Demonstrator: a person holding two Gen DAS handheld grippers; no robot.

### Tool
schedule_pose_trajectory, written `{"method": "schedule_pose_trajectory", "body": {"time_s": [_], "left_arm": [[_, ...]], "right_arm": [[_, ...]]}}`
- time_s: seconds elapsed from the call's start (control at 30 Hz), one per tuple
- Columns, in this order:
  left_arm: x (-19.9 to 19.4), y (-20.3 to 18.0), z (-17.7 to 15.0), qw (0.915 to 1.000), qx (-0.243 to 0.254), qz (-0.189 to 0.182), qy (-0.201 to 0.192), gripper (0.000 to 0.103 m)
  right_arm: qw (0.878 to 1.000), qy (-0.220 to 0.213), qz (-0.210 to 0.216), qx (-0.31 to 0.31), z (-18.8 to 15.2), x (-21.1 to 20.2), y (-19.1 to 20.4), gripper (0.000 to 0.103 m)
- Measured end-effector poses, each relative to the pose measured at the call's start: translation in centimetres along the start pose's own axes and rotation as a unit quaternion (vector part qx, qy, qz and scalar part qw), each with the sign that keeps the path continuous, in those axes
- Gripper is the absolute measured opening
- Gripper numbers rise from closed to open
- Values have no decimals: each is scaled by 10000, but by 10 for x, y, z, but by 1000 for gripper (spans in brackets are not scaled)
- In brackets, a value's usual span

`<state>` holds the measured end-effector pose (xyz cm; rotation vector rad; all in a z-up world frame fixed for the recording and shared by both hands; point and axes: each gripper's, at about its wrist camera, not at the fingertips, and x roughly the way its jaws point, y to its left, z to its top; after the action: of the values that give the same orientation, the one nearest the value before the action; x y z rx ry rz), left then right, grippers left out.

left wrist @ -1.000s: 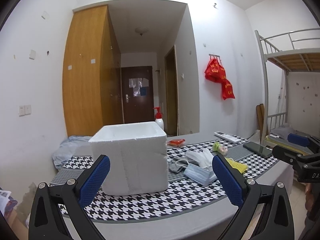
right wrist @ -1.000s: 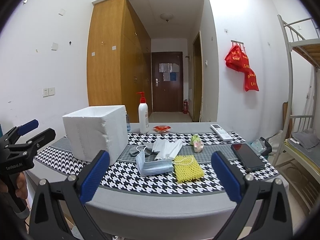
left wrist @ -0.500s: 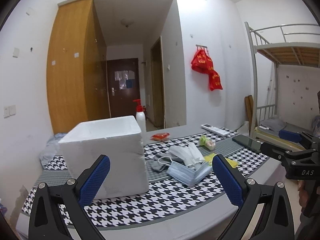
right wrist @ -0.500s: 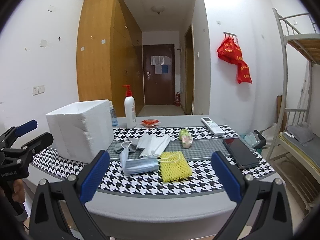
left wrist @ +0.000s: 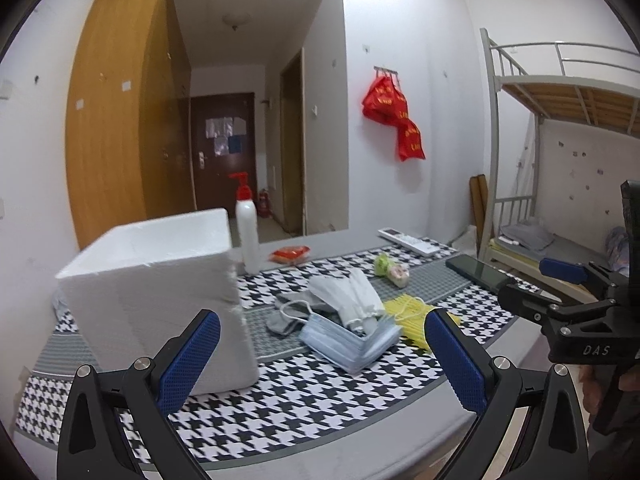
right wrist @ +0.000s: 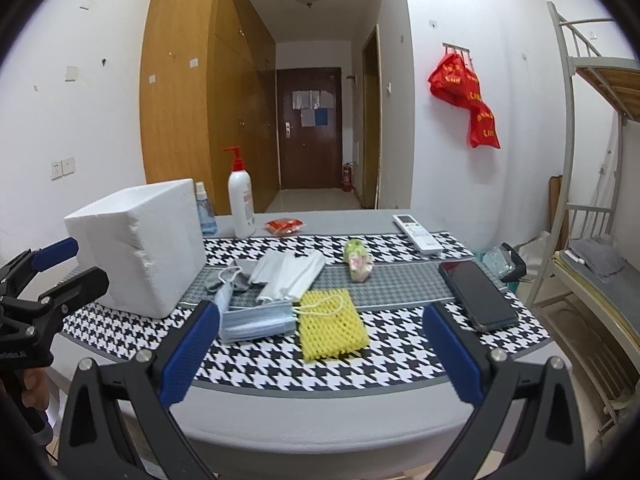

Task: Organize soft objects
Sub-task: 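Move the left tool toward the blue mask while the right tool approaches the yellow foam net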

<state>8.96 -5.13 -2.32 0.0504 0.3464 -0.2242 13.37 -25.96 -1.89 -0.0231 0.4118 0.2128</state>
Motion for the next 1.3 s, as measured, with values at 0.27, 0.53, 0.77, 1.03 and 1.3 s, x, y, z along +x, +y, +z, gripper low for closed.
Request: {"method": "schedule_pose_trajectory", "body": {"time_s": [0.27, 0.53, 0.77, 1.03, 1.3], "left_arm": [[21, -13, -2, 9995, 78, -142, 283, 102], [46, -18, -5, 9979, 72, -123, 638, 102], [64, -22, -9, 9957, 166, -178, 893, 102], [86, -26, -14, 9925, 120, -190, 1201, 102], [109, -28, -17, 9886, 67, -278, 1475, 102]], "right_arm": [[9997, 238, -62, 56, -2, 20, -16, 102], [9987, 516, -27, 49, -3, 46, -23, 102], [9968, 780, 140, 25, -8, 69, -26, 102], [9947, 985, 261, -98, -12, 85, -29, 102], [9929, 1143, 316, -111, -12, 102, -36, 102]]}}
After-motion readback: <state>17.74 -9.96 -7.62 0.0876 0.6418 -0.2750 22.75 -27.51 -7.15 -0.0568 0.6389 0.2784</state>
